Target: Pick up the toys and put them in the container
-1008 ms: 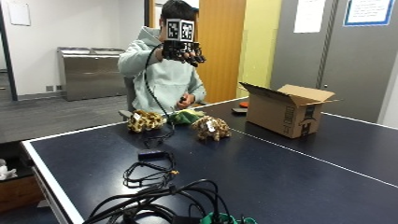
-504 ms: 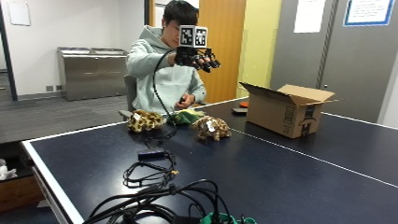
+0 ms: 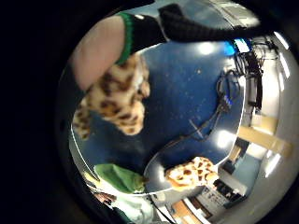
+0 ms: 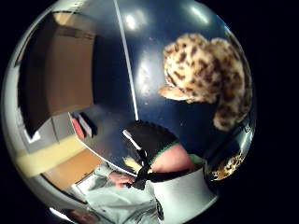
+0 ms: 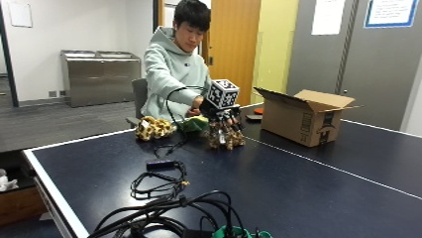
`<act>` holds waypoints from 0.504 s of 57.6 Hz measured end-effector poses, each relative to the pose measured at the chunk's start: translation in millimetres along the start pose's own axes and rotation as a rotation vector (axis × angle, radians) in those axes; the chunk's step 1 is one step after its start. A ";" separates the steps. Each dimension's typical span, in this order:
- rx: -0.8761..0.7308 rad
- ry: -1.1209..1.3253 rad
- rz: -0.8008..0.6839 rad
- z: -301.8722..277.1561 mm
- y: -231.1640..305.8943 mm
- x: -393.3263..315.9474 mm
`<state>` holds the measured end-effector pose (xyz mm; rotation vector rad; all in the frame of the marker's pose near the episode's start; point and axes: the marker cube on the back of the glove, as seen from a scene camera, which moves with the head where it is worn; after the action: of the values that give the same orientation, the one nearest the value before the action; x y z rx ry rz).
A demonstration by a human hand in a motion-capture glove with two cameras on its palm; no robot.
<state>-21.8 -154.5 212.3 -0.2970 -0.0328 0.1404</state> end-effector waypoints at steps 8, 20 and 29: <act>-0.058 0.058 0.011 23.6 -14.7 7.1; -0.002 -0.035 -0.046 36.2 -19.3 -7.8; -0.021 0.140 -0.113 30.3 -6.3 -28.5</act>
<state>-50.8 -155.7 242.8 -0.3244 0.0878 0.0069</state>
